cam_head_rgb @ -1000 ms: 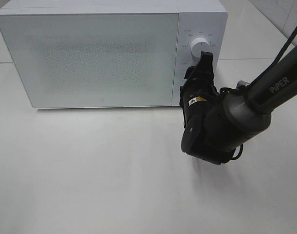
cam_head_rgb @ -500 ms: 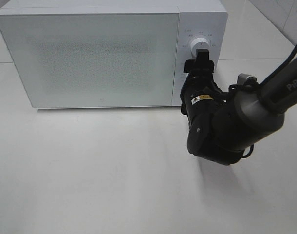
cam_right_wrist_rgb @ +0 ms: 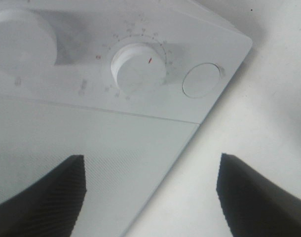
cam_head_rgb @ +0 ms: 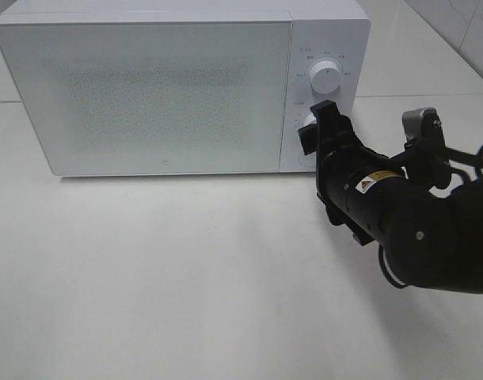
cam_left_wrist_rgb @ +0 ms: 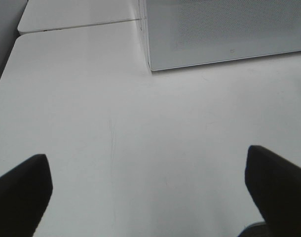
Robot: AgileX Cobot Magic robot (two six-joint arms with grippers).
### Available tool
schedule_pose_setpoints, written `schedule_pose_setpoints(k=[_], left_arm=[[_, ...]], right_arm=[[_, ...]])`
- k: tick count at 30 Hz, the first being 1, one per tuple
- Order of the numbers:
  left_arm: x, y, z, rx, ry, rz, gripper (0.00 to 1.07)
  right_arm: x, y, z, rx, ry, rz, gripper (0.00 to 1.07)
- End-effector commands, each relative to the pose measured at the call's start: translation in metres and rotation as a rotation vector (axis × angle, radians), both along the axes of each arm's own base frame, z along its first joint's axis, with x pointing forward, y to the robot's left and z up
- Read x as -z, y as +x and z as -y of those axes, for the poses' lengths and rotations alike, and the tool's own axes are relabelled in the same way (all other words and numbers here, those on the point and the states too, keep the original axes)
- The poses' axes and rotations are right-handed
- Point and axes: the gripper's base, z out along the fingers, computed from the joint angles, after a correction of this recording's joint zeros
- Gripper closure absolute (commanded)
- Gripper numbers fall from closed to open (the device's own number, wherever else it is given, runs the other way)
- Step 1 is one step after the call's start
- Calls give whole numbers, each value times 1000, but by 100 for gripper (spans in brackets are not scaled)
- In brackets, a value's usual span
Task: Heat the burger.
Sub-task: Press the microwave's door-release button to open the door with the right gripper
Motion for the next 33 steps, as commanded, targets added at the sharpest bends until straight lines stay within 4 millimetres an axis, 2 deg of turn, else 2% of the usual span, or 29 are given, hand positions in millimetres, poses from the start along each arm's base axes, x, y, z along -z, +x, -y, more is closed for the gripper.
schedule_pose_setpoints(k=[1, 3, 4, 5, 6, 8, 9, 10, 12, 14, 15, 16, 17, 20, 23, 24, 26, 31, 32, 33], left_arm=[[0, -3, 0, -4, -5, 31, 6], [0, -3, 0, -4, -5, 31, 6], [0, -3, 0, -4, -5, 31, 6], [0, -3, 0, -4, -5, 31, 6], [0, -3, 0, -4, -5, 31, 6], [0, -3, 0, -4, -5, 31, 6], [0, -3, 0, -4, -5, 31, 6], [0, -3, 0, -4, -5, 31, 6], [0, -3, 0, -4, -5, 31, 6], [0, -3, 0, -4, -5, 31, 6], [0, -3, 0, -4, -5, 31, 6], [0, -3, 0, -4, -5, 31, 6], [0, -3, 0, -4, -5, 31, 6], [0, -3, 0, -4, -5, 31, 6], [0, -3, 0, -4, -5, 31, 6], [0, -3, 0, -4, -5, 31, 6], [0, -3, 0, -4, -5, 31, 6], [0, -3, 0, -4, -5, 31, 6], [0, -3, 0, -4, -5, 31, 6], [0, -3, 0, -4, -5, 31, 6]], right_arm=[[-9, -10, 1, -125, -117, -41, 32], [-18, -19, 3, -307, -279, -108, 32], [-18, -19, 3, -307, -279, -108, 32], [-25, -22, 6, -441, -383, -144, 32], [-25, -22, 6, -441, -383, -144, 32], [-38, -28, 13, -645, -502, -182, 32], [-38, -28, 13, -645, -502, -182, 32], [-46, -32, 17, -767, -568, -196, 32], [-52, -34, 20, -823, -599, -199, 32], [-66, -41, 28, -958, -667, -237, 32], [-66, -41, 28, -958, -667, -237, 32], [-76, -46, 34, -1051, -743, -272, 32], [-76, -46, 34, -1051, -743, -272, 32], [-107, -60, 44, -1189, -882, -349, 32], [-111, -64, 46, -1209, -888, -371, 32], [-120, -72, 50, -1235, -891, -397, 32], [-124, -76, 52, -1244, -889, -403, 32], [-143, -107, 66, -1302, -889, -443, 32], [-143, -107, 66, -1302, -889, -443, 32], [-149, -120, 71, -1316, -889, -449, 32]])
